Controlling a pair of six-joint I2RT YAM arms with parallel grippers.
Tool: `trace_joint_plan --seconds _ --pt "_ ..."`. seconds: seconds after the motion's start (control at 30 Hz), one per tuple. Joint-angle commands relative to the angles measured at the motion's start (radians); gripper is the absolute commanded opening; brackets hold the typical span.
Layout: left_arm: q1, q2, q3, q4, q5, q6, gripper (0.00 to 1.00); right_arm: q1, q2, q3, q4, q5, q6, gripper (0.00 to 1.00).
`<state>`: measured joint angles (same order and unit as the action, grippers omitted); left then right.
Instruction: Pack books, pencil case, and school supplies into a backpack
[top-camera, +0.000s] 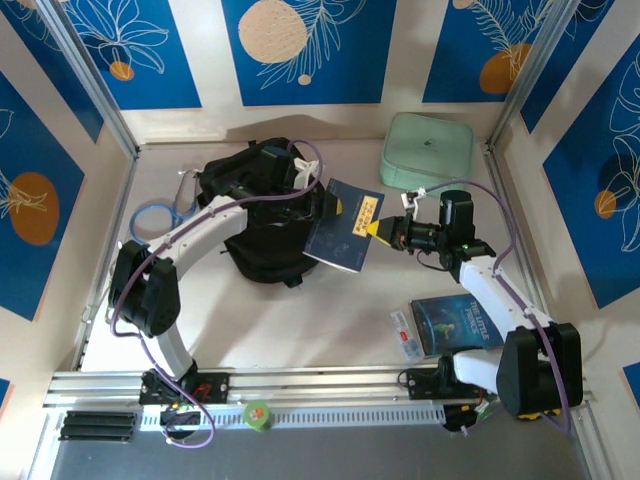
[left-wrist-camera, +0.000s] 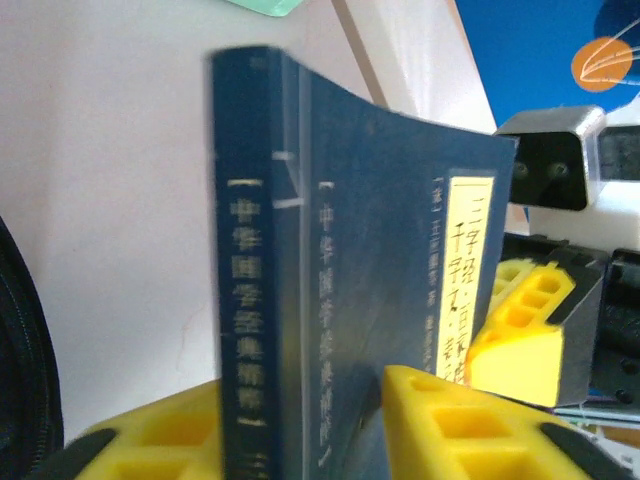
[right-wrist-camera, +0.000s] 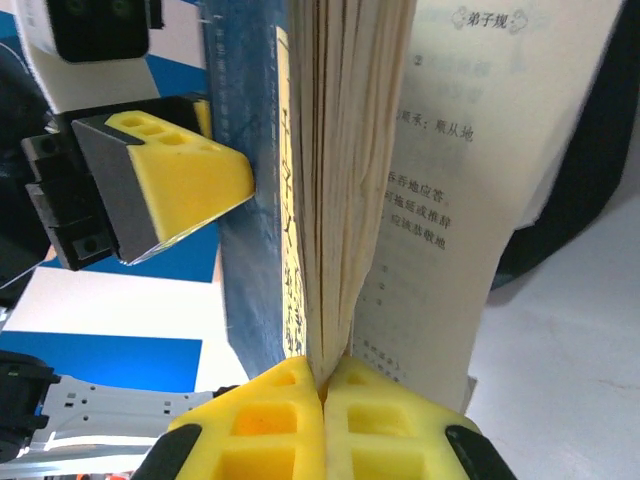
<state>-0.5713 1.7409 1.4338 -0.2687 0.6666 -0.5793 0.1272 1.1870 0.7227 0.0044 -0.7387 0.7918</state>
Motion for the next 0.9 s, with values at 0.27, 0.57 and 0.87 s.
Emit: trace_joint_plan --seconds 0.27,0.57,0.87 --pt "0.024 -0.151 -0.141 0.186 -0.134 -0.096 0.00 0.046 -0.026 -0.001 -0.042 0.209 0.065 0.59" --pt "0.089 -0.208 -0.220 0.391 -0.316 -0.384 0.00 0.215 0.028 -0.023 0.158 0.313 0.371 0.79" --pt "0.117 -0.227 -0.297 0.565 -0.401 -0.618 0.00 0.331 0.190 0.002 0.441 0.373 0.701 0.84"
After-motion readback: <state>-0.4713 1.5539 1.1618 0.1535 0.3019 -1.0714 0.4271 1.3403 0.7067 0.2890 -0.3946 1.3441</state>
